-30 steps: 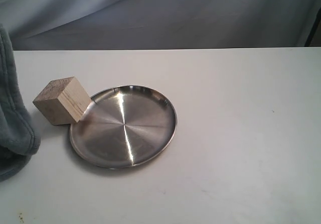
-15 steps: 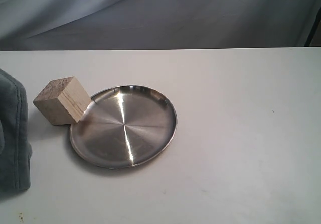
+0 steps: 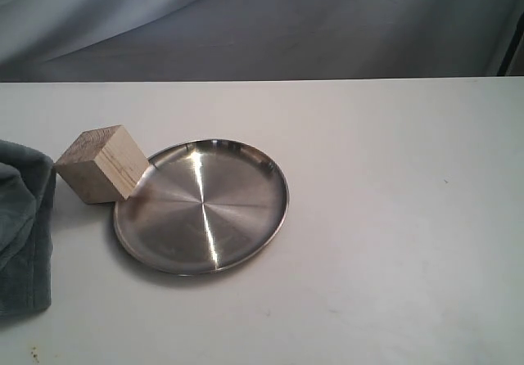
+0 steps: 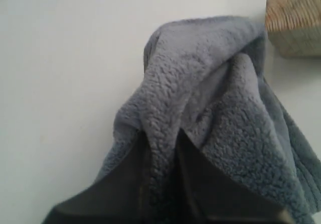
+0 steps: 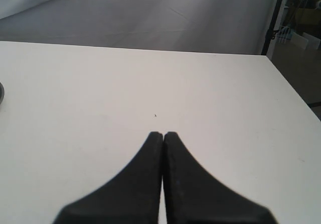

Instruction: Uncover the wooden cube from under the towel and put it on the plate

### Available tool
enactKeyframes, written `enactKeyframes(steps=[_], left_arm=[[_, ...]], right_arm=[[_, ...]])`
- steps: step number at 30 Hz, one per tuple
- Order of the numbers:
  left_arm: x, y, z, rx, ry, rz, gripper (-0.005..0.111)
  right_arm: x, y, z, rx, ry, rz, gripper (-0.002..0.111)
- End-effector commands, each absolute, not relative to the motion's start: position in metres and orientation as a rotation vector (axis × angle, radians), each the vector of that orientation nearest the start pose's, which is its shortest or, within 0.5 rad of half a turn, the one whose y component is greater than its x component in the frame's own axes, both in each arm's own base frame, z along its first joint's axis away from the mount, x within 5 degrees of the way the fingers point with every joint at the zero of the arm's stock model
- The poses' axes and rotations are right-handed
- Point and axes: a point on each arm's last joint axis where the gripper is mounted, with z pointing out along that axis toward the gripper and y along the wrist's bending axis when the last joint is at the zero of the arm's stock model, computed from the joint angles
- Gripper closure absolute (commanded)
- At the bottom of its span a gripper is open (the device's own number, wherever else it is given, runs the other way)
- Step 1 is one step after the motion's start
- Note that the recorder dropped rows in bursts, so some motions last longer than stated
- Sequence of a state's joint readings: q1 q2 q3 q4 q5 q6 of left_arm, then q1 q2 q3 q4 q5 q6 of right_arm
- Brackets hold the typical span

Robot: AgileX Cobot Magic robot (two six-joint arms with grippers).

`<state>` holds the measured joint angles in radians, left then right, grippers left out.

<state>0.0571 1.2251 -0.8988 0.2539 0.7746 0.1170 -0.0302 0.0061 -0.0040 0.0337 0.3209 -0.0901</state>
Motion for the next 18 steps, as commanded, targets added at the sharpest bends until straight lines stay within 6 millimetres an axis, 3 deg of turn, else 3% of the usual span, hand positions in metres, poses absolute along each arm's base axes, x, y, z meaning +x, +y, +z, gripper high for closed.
enactKeyframes(steps=[1, 10, 15, 18], left_arm=[[0.248, 0.030, 0.263, 0.244, 2.706, 0.326, 0.106], [0.263, 0.024, 0.239, 0.187, 2.769, 0.203, 0.106], [0.261, 0.019, 0.237, 0.140, 2.806, 0.115, 0.106], [0.255, 0.017, 0.235, 0.228, 2.865, 0.081, 0.106]], right_arm=[[0.054, -0.001, 0.185, -0.036, 1.790, -0.055, 0.108], [0.054, -0.001, 0.185, -0.036, 1.790, -0.055, 0.108], [0.054, -0.001, 0.185, -0.036, 1.790, -0.055, 0.108], [0.054, -0.001, 0.185, -0.036, 1.790, -0.055, 0.108]])
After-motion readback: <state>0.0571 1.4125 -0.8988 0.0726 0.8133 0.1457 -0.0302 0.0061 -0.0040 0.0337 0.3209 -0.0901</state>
